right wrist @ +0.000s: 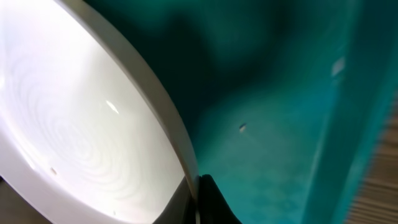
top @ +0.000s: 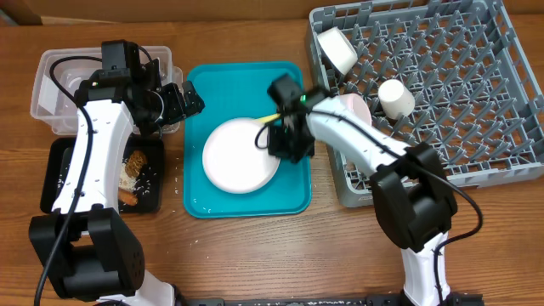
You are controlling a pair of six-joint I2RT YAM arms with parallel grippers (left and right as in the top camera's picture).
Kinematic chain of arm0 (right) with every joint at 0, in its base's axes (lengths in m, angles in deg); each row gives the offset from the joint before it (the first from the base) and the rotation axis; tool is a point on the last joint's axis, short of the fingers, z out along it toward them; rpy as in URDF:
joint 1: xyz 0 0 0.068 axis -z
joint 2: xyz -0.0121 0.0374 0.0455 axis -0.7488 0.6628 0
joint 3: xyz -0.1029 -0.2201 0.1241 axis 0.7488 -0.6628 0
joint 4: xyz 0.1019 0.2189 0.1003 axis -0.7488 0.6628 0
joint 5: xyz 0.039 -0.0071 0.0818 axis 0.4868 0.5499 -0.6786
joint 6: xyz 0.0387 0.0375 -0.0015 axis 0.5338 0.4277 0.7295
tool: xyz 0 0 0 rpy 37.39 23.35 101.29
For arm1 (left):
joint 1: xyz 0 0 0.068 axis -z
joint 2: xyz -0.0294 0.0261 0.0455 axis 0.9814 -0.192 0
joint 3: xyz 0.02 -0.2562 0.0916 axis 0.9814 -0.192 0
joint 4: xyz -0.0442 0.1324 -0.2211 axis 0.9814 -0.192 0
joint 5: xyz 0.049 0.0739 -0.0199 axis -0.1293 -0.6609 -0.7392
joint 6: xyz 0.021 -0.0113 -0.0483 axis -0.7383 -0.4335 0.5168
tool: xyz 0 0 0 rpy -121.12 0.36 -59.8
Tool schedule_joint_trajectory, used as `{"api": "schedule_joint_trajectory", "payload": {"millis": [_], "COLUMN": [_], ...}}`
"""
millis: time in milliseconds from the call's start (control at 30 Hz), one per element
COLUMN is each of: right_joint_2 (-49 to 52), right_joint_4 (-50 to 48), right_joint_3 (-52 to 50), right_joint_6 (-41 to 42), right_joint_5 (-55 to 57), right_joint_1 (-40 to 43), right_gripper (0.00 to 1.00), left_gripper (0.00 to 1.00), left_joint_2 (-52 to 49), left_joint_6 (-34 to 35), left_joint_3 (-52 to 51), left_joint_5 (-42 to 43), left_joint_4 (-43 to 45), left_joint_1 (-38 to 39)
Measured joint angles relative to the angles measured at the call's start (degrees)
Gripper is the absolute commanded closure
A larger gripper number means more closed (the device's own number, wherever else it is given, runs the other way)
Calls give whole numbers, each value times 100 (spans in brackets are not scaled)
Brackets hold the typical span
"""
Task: Sort waste into correct bins and load items into the dishwasher
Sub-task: 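Reach the right gripper to the white plate and grasp its rim, then carry the white plate right and stand it upright in the rack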
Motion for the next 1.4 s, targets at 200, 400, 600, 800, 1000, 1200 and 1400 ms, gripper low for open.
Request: {"api": "schedule_joint_trajectory", "payload": {"millis": [200, 400, 600, 800, 1000, 1200, 1400], "right_joint_2": [-315, -629, -616, -586, -149, 590, 804], "right_joint_4": [938, 704, 76, -979, -1423, -1412, -1451], "right_joint_3": [1853, 2662, 2669, 2669, 2669, 2669, 2669], "right_joint_6": [-516, -776, -890, -1460, -2127, -2352, -2374], "right_joint_5": [925, 2520, 4245, 5165, 5836, 6072, 6124], "right_joint_1": [446, 911, 1456, 2046, 2444, 2452, 2413], "right_gripper": [96, 96, 96, 96, 96, 96, 96], "left_gripper": [0, 0, 0, 0, 0, 0, 0], "left_joint_2": [0, 0, 0, 0, 0, 0, 0], "left_joint_6": [0, 0, 0, 0, 0, 0, 0], "left_joint_3": [0, 0, 0, 0, 0, 0, 0], "left_joint_5": [0, 0, 0, -2, -2, -2, -2], "left_joint_4": [-2, 0, -2, 0, -2, 0, -2], "left_joint_1": [0, 0, 0, 0, 0, 0, 0]}}
